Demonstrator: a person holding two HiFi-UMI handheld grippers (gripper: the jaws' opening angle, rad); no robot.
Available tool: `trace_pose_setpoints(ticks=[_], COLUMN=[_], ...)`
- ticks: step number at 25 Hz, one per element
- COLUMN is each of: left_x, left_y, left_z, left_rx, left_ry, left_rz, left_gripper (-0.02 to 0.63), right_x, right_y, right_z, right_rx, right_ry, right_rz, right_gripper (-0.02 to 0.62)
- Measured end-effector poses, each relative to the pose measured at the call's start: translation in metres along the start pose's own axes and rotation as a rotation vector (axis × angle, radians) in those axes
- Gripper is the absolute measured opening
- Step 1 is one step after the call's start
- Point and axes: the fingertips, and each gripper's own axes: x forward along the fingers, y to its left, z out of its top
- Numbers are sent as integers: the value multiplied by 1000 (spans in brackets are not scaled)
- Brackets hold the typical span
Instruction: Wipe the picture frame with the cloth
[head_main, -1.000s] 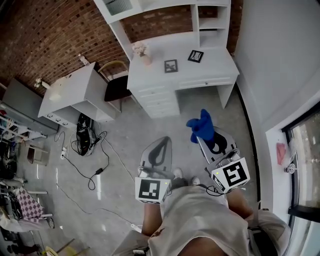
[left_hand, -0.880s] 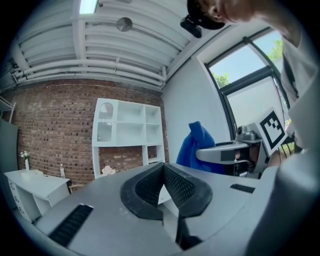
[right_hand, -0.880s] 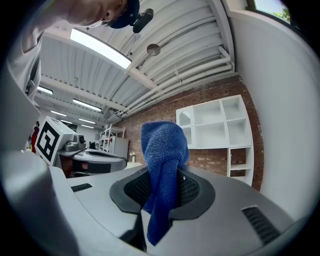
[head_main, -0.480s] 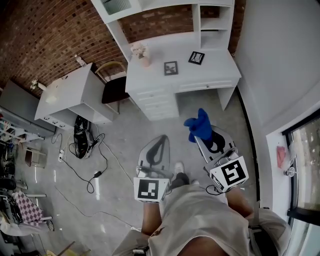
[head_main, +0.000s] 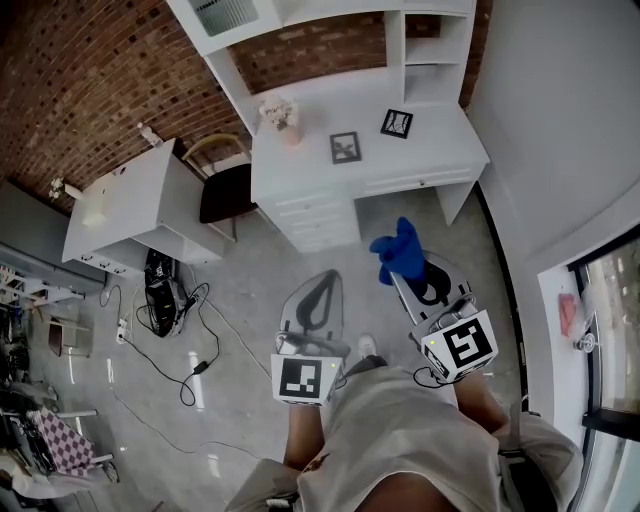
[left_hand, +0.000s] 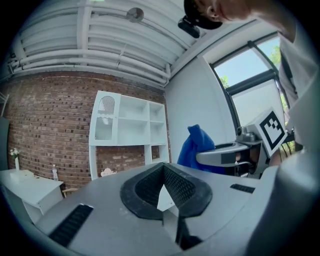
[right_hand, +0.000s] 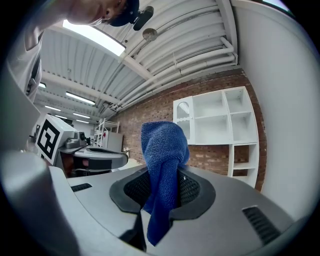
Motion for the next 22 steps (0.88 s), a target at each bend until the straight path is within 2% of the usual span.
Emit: trace_pose_setpoints(ticks=[16, 22], left_x=[56, 75], left_y=[85, 100], left_z=[-12, -17], left_rx=[-18, -32], left_ry=[-5, -7], left_rz=[-61, -83], left_gripper=[0, 0], right_x=[96, 117], right_y=[-9, -21], right_z=[-5, -11], right_rx=[-12, -11], right_ry=[30, 55], right_rz=[-58, -82], right_gripper=[92, 92])
